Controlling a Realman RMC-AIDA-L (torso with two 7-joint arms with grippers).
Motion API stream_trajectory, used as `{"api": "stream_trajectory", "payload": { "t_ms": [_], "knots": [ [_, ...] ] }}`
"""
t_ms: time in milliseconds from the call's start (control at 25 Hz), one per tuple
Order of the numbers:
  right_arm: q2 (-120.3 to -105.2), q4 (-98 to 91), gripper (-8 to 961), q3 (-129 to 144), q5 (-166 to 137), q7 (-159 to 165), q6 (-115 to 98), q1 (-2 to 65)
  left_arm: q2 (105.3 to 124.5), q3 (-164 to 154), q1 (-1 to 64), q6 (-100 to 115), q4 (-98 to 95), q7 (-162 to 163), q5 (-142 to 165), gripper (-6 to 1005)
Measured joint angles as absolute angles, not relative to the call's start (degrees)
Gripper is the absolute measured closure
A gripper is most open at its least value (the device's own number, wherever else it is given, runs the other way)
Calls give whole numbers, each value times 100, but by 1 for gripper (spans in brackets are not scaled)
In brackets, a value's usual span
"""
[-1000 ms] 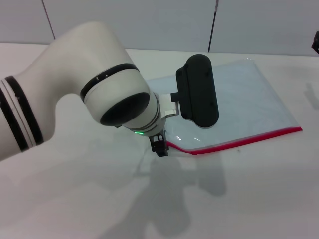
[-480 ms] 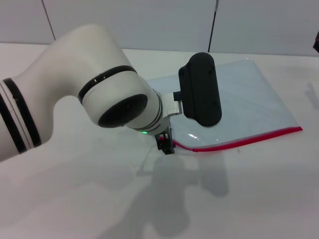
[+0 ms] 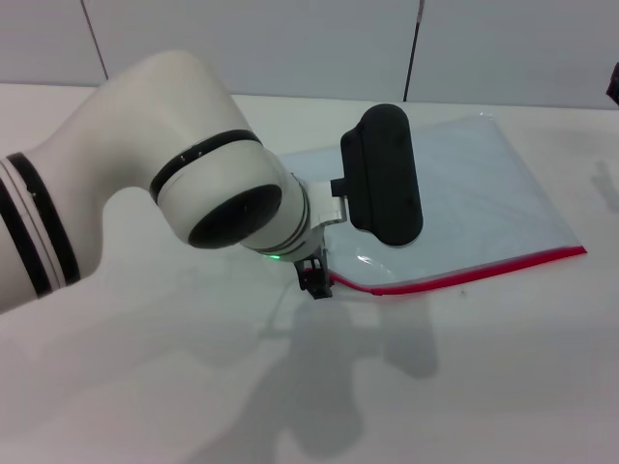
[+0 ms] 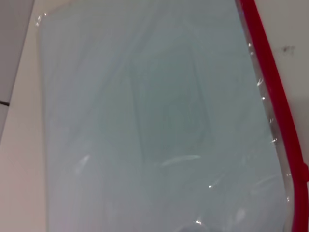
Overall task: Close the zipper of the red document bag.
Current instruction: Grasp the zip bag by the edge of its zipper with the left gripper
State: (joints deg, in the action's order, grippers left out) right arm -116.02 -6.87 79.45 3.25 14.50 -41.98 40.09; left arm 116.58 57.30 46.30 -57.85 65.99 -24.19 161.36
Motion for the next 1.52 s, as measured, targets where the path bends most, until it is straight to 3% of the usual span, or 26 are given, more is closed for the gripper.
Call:
{"api": "stream_trajectory", "payload": {
  "t_ms": [240,680,880,1320,1520],
  "knots": [
    [-11602,-686,74,7945,325,1450,-4198,4012,11662,5730,4642,-5782,6565,-2418,16140,139],
    [-11602,-686,74,7945,325,1450,-4192,4016,11656,5809,4651,-5637,6565,-2339,16132,312],
    [-11602,-685,75,7945,325,1450,-4174,4016,11656,5792,4639,-5587,6565,-2353,16135,431],
    [-11602,-685,75,7937,325,1450,-4121,4025,11640,5808,4614,-5435,6565,-2354,16187,859],
    [-11602,-685,75,7936,325,1452,-4121,4025,11640,5820,4605,-5431,6617,-2267,16406,901]
  ]
}}
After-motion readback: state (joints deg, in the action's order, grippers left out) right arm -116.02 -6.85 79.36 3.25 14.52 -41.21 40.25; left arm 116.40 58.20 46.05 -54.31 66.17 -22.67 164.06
